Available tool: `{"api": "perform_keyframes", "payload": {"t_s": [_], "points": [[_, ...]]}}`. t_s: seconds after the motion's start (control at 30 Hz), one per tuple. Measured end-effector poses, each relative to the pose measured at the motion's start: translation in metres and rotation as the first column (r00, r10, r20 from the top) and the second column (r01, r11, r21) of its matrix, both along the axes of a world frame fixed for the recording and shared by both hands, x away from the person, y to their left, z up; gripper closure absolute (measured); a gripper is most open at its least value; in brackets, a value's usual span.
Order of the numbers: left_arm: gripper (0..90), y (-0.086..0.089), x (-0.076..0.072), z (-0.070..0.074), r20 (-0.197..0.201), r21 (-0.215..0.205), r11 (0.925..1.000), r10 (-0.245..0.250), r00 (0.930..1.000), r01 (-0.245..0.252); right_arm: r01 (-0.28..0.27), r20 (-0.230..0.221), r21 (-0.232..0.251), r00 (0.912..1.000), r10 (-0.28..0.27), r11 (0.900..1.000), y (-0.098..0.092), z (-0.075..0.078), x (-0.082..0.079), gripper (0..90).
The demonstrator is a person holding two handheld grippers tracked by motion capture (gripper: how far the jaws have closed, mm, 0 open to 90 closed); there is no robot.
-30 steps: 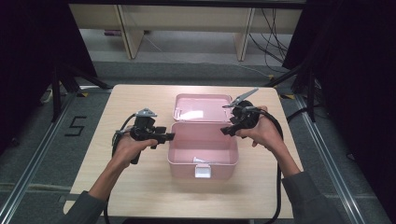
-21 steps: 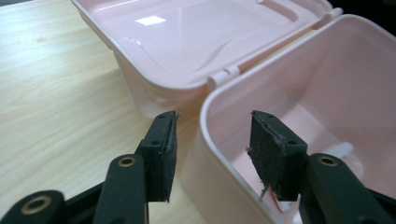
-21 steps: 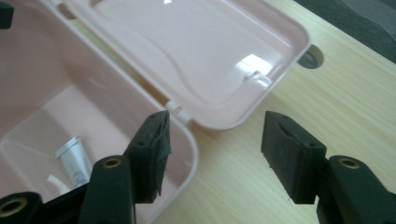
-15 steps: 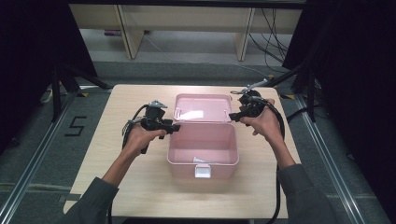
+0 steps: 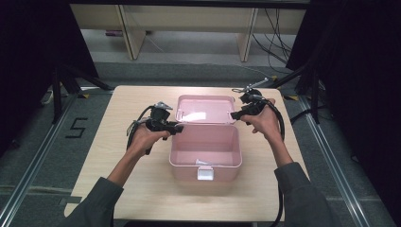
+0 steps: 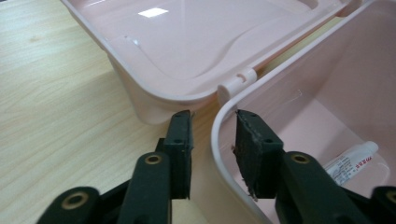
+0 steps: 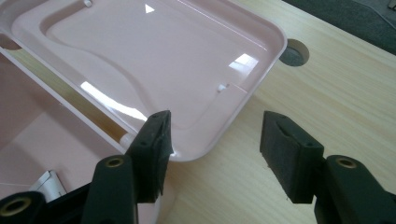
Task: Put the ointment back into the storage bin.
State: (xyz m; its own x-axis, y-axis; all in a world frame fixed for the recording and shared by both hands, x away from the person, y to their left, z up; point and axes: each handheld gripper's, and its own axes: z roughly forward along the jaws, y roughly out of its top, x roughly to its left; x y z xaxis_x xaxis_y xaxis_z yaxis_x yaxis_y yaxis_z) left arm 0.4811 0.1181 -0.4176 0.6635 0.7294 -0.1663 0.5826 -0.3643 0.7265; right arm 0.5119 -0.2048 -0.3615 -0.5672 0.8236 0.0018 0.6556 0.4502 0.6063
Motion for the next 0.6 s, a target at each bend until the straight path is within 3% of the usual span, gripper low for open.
{"api": "perform_keyframes", "payload": {"t_s": [0.2,0.6], "points": [[74.4,-0.0041,-0.0029,0.0004,0.029,0.031,0.9993,-0.021,0.9993,0.020,0.013,0.009,0.003,0.9999,-0.013,1.000,-0.0013,-0.0010,0.0011,44.4],[76.3,-0.0034,-0.0060,0.0005,0.035,0.040,0.9988,-0.030,0.9989,0.029,0.017,-0.013,0.023,0.9998,-0.017,1.000,0.0011,-0.0037,0.0061,44.7]]}}
